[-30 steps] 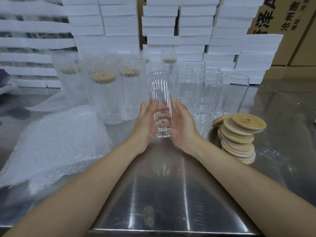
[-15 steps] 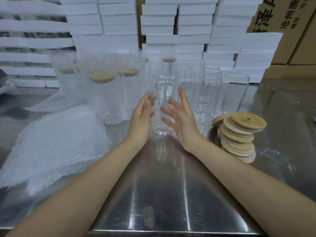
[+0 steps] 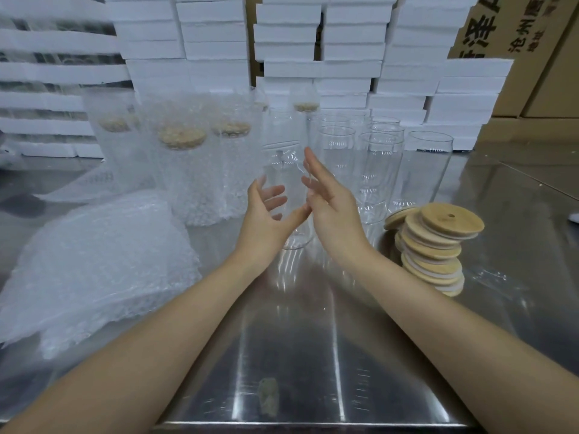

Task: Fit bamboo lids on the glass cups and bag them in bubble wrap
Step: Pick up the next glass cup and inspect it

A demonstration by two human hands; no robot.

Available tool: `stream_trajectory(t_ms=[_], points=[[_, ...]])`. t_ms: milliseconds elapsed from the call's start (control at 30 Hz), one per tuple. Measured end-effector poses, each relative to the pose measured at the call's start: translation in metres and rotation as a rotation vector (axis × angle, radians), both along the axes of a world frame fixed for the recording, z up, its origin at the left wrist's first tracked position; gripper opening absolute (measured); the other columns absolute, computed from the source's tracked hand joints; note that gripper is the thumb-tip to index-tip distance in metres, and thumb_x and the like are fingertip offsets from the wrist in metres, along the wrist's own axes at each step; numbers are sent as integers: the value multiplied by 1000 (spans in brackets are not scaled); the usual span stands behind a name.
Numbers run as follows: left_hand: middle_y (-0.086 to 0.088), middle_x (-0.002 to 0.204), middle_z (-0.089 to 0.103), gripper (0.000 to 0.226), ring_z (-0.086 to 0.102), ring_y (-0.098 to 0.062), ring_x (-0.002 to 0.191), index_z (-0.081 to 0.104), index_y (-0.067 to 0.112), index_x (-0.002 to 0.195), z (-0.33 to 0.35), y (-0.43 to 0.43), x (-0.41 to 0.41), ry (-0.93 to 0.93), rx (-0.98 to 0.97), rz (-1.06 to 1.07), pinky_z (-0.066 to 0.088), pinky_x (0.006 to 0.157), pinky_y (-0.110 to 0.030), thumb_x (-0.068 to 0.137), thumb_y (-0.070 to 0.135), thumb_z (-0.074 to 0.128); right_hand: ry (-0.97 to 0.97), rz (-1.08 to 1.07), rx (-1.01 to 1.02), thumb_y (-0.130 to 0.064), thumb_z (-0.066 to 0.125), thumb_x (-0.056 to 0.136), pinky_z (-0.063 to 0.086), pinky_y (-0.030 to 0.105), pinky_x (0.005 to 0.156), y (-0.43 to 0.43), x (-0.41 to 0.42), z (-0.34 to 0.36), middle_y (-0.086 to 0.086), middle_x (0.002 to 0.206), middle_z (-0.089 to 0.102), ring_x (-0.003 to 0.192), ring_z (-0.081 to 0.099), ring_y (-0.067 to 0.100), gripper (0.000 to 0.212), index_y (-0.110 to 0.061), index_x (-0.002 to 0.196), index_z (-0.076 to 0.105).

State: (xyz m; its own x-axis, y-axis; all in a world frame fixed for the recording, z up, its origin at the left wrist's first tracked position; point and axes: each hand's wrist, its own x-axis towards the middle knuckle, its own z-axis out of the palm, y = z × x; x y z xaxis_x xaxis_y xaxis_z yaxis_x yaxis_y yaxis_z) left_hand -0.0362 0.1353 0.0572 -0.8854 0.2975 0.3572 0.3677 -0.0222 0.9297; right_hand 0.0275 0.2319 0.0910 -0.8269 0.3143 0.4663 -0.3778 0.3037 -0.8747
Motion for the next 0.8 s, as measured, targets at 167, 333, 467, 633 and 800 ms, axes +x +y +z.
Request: stream_trajectory(t_ms=[167,333,467,633,800], points=[[10,123,50,90,52,-3,117,22,19,147,-2,2,-2,-7,51,41,44,105,-37,78,25,79,-206,-326,785,-4,42,92,46,39,89,7,5,9,6,140,48,121,50,27,65,-20,152,26],[5,128,50,90,52,-4,117,23,21,146,-1,1,-3,-1,81,79,44,105,-40,77,26,80,-735,-533,1061,-16,43,95,31,34,74,15,6,6,15,139,38,118,54,34,49,-8,142,34],[6,129,50,90,52,-2,116,24,22,146,-1,1,-3,-12,68,83,44,105,-39,77,27,80,-859,-550,1072,-23,43,96,31,33,76,22,7,5,15,137,40,125,47,30,43,-8,136,42],[5,130,49,91,51,-4,117,24,22,147,0,2,-2,-16,49,63,43,107,-39,76,26,81,-960,-514,1111,-19,39,95,42,36,95,30,8,8,22,143,36,133,39,32,47,-3,139,42],[6,128,49,90,52,-6,117,25,23,146,-1,3,-1,-6,32,45,42,106,-38,75,26,82,-969,-494,1077,-15,38,94,45,35,96,36,7,9,25,139,44,130,42,38,42,0,132,49]])
